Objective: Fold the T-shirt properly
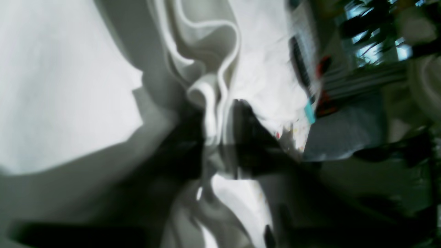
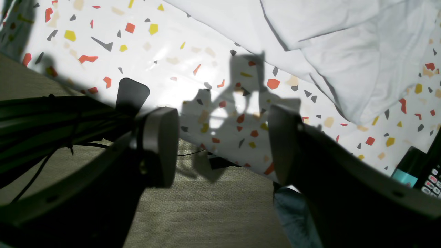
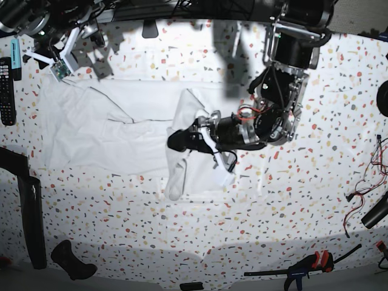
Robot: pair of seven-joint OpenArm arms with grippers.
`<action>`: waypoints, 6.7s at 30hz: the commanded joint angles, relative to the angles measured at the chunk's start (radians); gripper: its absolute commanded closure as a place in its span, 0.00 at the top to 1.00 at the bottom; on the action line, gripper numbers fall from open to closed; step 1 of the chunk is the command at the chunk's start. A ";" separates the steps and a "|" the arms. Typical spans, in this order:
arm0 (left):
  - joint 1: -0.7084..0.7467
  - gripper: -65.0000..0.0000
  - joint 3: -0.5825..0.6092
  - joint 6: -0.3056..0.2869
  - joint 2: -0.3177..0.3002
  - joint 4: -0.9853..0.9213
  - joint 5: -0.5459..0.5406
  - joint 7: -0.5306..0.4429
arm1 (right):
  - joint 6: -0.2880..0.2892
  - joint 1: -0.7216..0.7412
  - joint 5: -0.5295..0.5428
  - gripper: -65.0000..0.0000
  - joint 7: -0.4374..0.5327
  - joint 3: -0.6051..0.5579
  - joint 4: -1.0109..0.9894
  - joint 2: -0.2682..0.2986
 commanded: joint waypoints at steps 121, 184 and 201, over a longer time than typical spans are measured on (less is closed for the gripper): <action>-0.198 0.59 0.013 -0.013 0.073 0.021 0.235 0.103 | 0.004 1.036 0.369 0.61 -0.080 -0.240 -1.605 0.361; -0.024 0.59 0.013 -0.003 -0.045 0.020 0.467 -0.083 | 0.004 1.337 0.890 0.00 -0.325 -0.649 -1.579 0.001; -0.138 0.59 0.013 0.035 -0.045 0.021 0.369 0.116 | 0.004 1.329 0.549 0.00 -0.325 -0.649 -1.579 -0.055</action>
